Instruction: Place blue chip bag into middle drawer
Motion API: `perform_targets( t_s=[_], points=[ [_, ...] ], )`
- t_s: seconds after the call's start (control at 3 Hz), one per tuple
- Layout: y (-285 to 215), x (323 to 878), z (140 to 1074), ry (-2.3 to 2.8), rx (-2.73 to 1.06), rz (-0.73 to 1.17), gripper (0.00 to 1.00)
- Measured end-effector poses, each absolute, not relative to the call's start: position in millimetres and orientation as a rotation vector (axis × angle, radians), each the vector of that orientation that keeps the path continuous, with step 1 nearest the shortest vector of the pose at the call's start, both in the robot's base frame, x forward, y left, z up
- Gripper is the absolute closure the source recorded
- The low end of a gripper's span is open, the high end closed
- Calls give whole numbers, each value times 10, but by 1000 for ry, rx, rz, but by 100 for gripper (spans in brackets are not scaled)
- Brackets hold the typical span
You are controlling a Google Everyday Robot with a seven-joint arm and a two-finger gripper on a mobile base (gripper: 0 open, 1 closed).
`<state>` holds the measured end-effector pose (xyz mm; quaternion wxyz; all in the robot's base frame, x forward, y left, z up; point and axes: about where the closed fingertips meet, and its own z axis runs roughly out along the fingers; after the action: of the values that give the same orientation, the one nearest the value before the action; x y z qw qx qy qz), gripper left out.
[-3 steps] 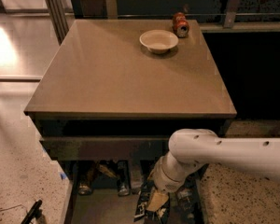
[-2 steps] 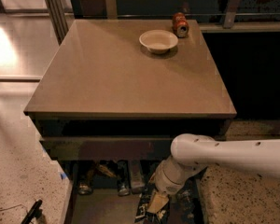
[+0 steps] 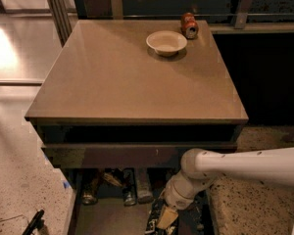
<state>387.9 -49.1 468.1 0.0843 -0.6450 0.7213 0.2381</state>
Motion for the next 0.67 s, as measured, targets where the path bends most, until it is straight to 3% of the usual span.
perform_targets(
  t_s=[0.67],
  points=[
    [-672, 3700, 4330, 2213, -1879, 774, 100]
  ],
)
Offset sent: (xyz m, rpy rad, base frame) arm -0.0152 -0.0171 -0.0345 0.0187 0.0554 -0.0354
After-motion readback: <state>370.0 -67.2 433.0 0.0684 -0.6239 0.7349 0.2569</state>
